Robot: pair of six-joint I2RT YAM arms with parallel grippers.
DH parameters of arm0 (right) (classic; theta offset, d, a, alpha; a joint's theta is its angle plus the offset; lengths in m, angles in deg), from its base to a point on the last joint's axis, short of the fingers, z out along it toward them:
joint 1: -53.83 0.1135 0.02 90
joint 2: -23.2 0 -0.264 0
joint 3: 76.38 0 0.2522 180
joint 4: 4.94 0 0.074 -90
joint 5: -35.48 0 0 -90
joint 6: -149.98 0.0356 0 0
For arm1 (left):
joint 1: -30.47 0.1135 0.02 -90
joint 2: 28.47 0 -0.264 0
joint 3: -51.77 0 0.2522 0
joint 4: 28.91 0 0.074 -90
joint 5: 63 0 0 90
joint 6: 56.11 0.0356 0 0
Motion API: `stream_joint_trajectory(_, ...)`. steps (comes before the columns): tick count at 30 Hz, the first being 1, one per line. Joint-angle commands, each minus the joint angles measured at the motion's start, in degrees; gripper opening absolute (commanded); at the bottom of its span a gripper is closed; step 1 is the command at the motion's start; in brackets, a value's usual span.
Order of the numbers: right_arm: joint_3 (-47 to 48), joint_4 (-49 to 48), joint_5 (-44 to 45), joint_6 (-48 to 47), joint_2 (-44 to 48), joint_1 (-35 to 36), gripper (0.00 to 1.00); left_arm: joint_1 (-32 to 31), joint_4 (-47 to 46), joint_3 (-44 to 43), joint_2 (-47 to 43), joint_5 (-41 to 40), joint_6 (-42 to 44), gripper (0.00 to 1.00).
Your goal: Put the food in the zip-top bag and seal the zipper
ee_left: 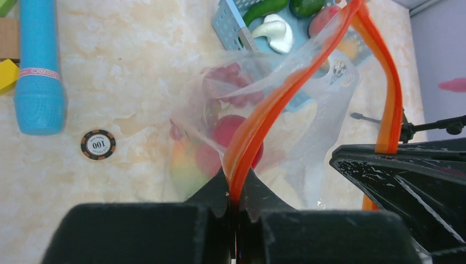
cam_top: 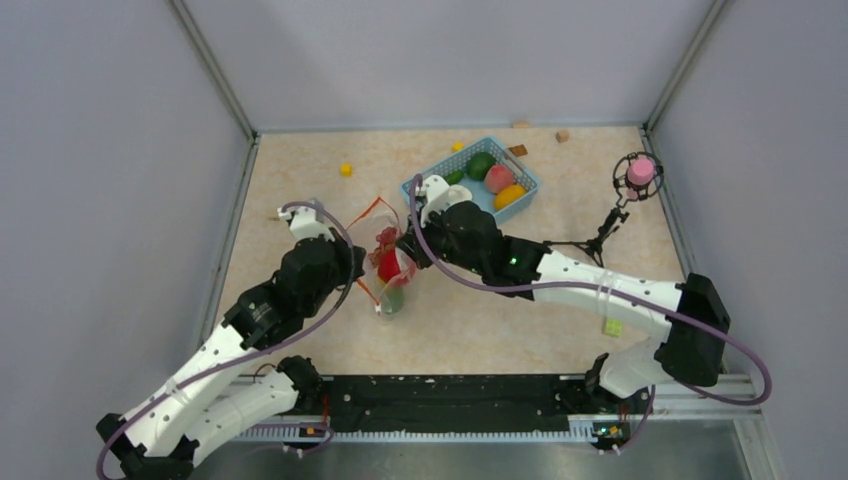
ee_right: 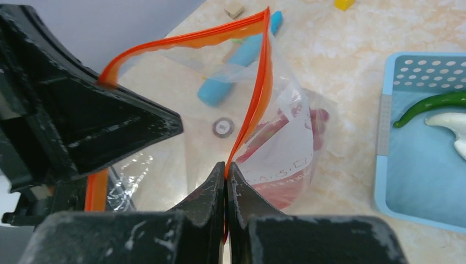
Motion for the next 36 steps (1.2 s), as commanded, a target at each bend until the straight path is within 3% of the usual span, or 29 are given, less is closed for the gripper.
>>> stream_joint_trajectory(1, 2.6, 2.9, 3.5, -2.5, 2.3, 0.5, 0.0, 0.3, -1.4, 1.1, -3.6, -4.1, -0.9, 0.0)
stream_joint_trajectory(4, 1.9, 3.1, 5.4, -2.0, 2.2, -0.6, 0.0, 0.3, -1.2, 1.6, -4.9, -6.2, -1.5, 0.0)
stream_joint_trajectory(7, 1.4, 3.1, 3.4, -0.7, 2.1, -3.1, 0.09, 0.2, -0.8, 1.7, -4.6, -7.7, -2.0, 0.0)
stream_joint_trajectory(9, 1.2, 2.7, -0.4, -0.6, 1.9, -5.1, 0.24, 0.2, -0.7, 1.6, -3.6, -8.2, -2.2, 0.0)
stream_joint_trajectory(12, 1.2, 2.1, -7.1, -0.2, 1.9, -8.8, 0.6, 0.2, -0.2, 1.3, -1.7, -9.4, -2.8, 0.0)
stream_joint_trajectory(18, 0.4, 1.9, -5.5, 0.4, 3.1, -14.2, 0.94, 0.2, 1.0, 0.6, 1.6, -11.5, -3.8, 0.0)
stream_joint_trajectory(25, 3.7, 4.0, -0.8, 4.0, -3.9, -23.6, 0.97, 0.3, 1.1, 0.8, 1.9, -12.4, -3.9, 0.0)
stream_joint_trajectory(36, 23.9, 14.6, 14.7, 3.1, -31.6, -25.0, 0.98, 0.2, 0.2, 1.3, 2.7, -12.8, -3.5, 0.0)
